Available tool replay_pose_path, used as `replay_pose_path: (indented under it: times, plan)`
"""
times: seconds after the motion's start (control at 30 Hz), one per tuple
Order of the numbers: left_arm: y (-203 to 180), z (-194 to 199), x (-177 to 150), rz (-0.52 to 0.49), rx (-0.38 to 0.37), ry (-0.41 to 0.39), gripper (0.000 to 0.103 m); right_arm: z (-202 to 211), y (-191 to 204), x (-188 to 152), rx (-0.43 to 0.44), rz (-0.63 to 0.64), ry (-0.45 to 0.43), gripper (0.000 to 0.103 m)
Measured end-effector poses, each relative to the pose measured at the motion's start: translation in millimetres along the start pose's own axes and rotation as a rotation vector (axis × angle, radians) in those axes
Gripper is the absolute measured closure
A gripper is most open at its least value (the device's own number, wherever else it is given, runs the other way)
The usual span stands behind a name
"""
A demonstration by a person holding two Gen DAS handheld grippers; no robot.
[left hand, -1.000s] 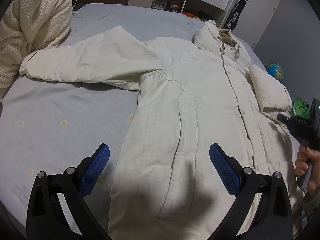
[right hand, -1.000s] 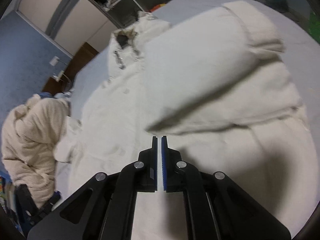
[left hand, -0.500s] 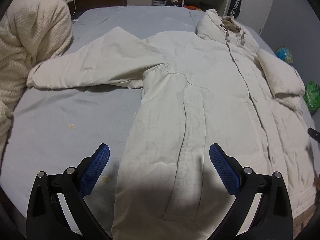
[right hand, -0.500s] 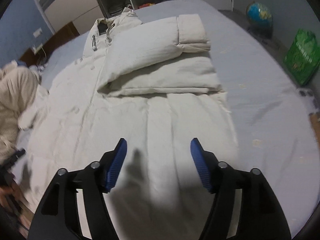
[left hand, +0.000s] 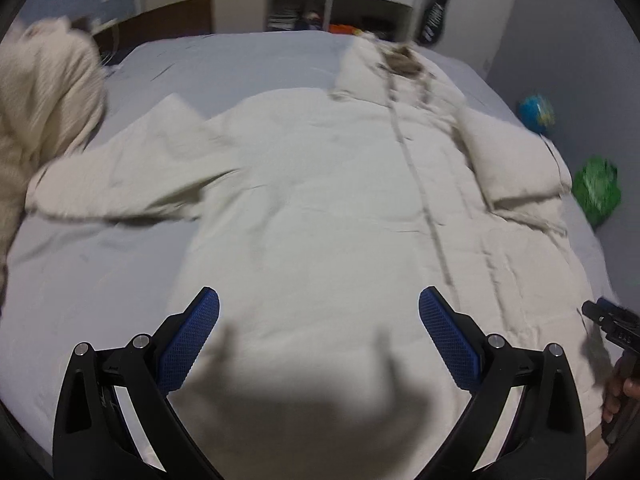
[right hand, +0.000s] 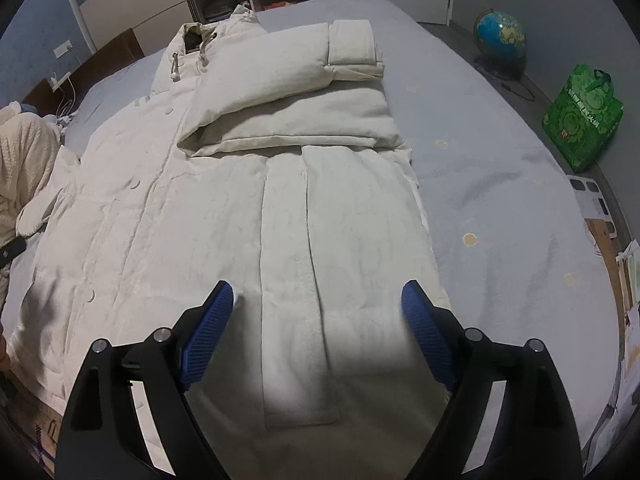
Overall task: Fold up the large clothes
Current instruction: 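Grasp the other coat sleeve with the left gripper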
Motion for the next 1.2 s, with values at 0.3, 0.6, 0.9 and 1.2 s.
replay_pose_path:
  times: [0.3, 0.6, 0.9, 1.2]
  plan:
    - [-117.7, -34.6, 26.7, -0.243, -0.093, 0.042, 0.007, 1.1, -6.1, 0.4, 0.015, -0.040, -0.017, 0.021]
    - [-214.6, -62.8, 61.3, -0.437, -0.073, 0.013, 0.007, -6.7, -9.4, -2.4, 0.020, -0.070, 0.013, 0.021]
    - [-283.1, -112.8, 77.4, -0.597, -0.062, 0.060, 0.020, -7.7, -10.2, -4.0, 0.037, -0.084, 0.011, 0.021]
    - [-321.9, -141.7, 82.3, -0.728, -0.011, 0.093, 0.055, -13.6, -14.1, -4.8, 0.065, -0.115, 0.023, 0.021]
Point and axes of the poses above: each gripper's, at about its wrist camera, not at the fingertips, and z roughly against the way its jaws point, y to its left, x to its top, the point moved 6 cm from there along -z, roughly the way its jaws point, and after that the axes turned 1 degree about -y, right-handed, at the moved point
